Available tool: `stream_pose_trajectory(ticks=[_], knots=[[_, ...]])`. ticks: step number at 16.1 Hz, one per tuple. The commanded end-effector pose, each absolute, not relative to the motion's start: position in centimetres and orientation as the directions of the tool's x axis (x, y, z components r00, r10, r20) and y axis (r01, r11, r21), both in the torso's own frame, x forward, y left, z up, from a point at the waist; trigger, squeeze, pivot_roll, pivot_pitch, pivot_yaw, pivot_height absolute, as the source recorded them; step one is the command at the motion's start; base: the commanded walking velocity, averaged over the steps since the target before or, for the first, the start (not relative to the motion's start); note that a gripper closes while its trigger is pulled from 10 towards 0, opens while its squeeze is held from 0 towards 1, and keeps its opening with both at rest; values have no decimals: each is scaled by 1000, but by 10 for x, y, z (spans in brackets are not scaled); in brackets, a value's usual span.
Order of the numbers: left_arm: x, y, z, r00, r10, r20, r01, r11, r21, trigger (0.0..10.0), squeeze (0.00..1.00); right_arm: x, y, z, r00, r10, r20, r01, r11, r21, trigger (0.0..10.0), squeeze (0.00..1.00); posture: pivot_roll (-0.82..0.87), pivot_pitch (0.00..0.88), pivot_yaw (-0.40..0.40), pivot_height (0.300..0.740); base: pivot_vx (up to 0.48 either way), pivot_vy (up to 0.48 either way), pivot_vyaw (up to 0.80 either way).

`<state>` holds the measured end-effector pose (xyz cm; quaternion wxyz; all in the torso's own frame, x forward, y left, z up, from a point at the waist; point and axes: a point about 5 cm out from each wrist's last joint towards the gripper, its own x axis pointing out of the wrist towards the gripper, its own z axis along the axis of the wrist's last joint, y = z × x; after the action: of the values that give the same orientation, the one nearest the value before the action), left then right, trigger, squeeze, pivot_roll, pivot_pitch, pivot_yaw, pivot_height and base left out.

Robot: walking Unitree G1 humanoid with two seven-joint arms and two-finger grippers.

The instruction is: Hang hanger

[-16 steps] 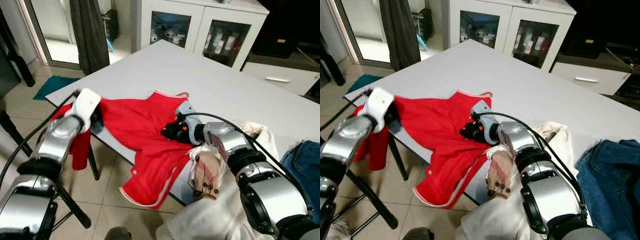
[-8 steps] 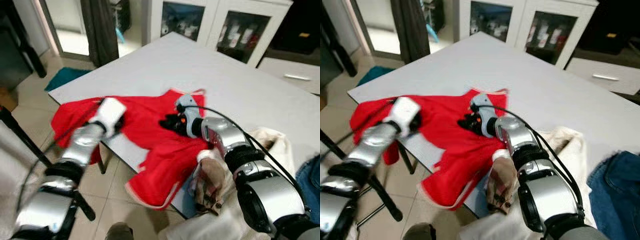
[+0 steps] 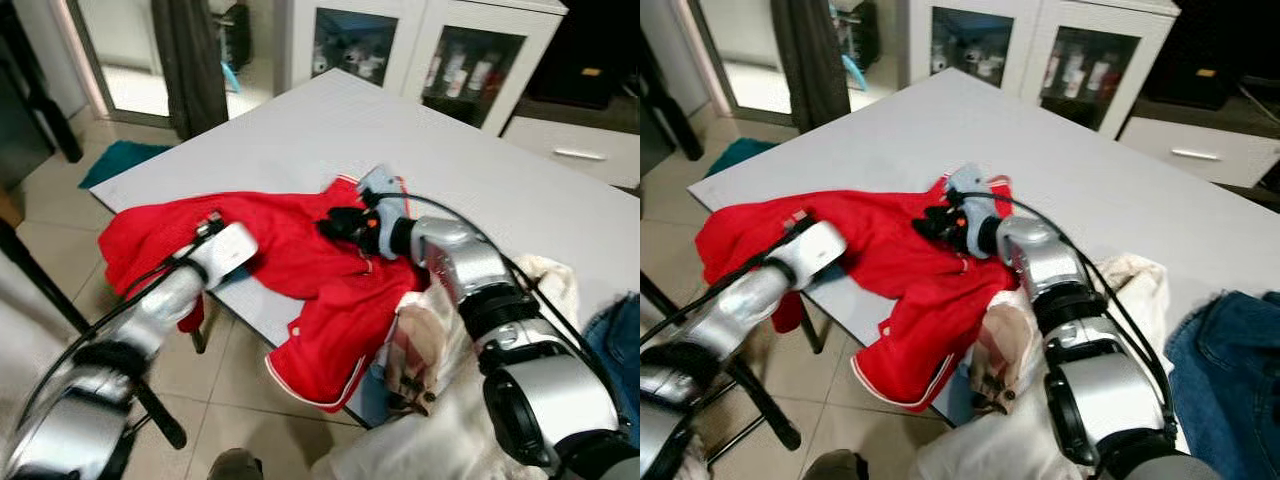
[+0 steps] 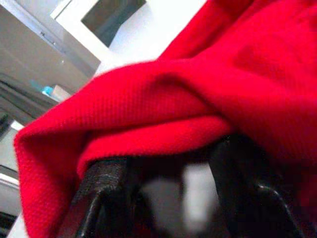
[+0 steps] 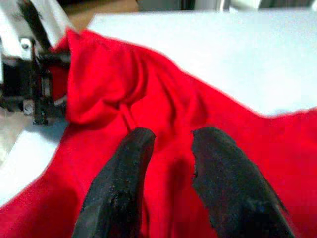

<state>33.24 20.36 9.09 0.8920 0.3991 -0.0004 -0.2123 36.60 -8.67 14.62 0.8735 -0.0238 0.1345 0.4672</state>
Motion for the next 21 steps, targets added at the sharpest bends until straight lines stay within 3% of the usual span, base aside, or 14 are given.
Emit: stream_pose_trajectory(ticks=[1,4,6,10,12,14,19,21], knots=[[321,207,78,888,-405,-218,433,578,692,10000,0,364,-86,152,499,841,-212,-848,524,83,10000,0,166,19,-75,740,0,0,0],[313,212,88,904,-416,-102,355,592,724,10000,0,356,-66,154,378,904,-198,-912,401,87,10000,0,181,18,-85,740,0,0,0],[306,209,82,896,-431,-106,373,602,706,10000,0,346,-42,148,226,949,-217,-958,257,125,10000,0,200,12,-96,740,0,0,0],[293,198,82,865,-494,-84,398,576,714,10000,0,332,-6,128,102,934,-342,-980,153,124,10000,0,223,12,-108,740,0,0,0],[288,195,83,859,-511,-48,375,560,739,10000,0,334,1,121,171,899,-402,-970,225,93,10000,0,233,13,-113,740,0,0,0],[282,193,80,850,-524,-56,387,549,740,10000,0,344,0,119,330,842,-427,-924,380,36,10000,0,239,15,-118,740,0,0,0],[271,190,76,831,-552,-64,382,484,787,10000,0,354,8,132,468,823,-322,-855,513,68,10000,0,242,13,-123,740,0,0,0],[271,191,86,832,-555,-6,327,481,814,10000,0,361,5,136,563,768,-304,-793,606,60,10000,0,241,12,-124,740,0,0,0]])
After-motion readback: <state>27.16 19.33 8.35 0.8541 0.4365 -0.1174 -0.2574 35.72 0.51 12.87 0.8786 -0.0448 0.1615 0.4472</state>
